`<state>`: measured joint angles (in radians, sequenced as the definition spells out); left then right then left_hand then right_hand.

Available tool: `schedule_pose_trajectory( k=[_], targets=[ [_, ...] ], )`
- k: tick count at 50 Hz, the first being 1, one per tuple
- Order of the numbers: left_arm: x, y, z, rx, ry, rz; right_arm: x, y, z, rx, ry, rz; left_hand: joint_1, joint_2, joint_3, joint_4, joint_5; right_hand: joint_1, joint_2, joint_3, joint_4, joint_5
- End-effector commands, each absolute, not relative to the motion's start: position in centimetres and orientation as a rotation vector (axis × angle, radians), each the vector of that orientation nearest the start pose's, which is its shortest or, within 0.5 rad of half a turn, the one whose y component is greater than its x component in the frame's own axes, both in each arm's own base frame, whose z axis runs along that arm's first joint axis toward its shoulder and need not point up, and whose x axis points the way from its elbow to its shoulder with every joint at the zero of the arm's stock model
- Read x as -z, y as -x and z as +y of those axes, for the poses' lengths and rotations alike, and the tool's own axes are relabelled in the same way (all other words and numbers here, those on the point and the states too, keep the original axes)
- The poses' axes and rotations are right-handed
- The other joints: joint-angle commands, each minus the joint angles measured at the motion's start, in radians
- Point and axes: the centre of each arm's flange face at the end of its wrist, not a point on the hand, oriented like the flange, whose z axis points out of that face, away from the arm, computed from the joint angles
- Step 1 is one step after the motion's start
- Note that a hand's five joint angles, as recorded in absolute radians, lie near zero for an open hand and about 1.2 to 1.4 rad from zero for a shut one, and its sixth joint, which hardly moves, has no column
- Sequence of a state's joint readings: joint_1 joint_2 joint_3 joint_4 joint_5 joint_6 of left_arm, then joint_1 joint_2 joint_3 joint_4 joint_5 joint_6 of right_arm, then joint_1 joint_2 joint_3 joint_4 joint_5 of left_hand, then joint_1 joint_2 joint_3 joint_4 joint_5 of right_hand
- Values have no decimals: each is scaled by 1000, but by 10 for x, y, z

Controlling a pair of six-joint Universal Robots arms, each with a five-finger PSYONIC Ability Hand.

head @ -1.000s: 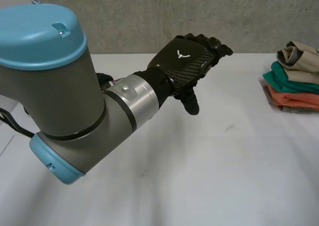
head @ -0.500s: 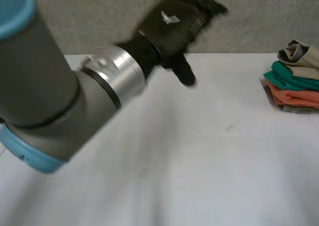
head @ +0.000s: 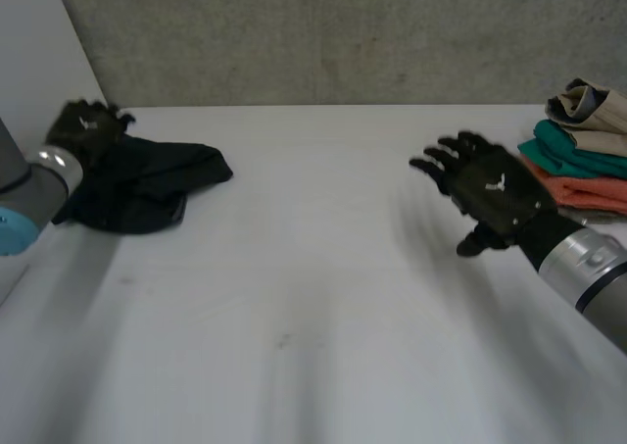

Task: Fold the laundry.

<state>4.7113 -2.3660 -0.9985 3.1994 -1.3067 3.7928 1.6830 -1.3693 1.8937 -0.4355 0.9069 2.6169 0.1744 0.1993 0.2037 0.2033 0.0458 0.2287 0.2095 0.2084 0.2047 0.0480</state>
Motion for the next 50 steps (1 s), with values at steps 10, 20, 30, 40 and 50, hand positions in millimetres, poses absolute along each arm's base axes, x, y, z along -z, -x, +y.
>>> schedule_pose_trajectory(
  k=[10, 20, 30, 40, 50],
  targets=[
    [-125, 157, -488, 1893, -1003, 2013, -168, -209, -277, 1933, 1288, 1929, 1222, 1197, 1193, 1193, 1176, -54, -35, -34, -30, -48],
    [-216, 213, -452, 2179, -835, 2026, -178, -202, -280, 2008, 1250, 1972, 1222, 1197, 1193, 1193, 1176, -54, -35, -34, -30, -48],
    [-293, 302, -339, 2535, -867, 2208, -200, -188, -291, 2147, 1158, 2050, 1222, 1197, 1193, 1193, 1176, -54, -35, -34, -30, -48],
    [-187, 394, -245, 2155, -1322, 2572, -201, -184, -293, 2118, 1023, 2089, 836, 811, 807, 807, 790, -54, -35, -34, -30, -48],
    [-243, 378, -237, 2229, -1179, 2430, -204, -185, -292, 2094, 990, 2098, 16, -9, -14, -13, -30, -54, -35, -34, -30, -48]
  ],
)
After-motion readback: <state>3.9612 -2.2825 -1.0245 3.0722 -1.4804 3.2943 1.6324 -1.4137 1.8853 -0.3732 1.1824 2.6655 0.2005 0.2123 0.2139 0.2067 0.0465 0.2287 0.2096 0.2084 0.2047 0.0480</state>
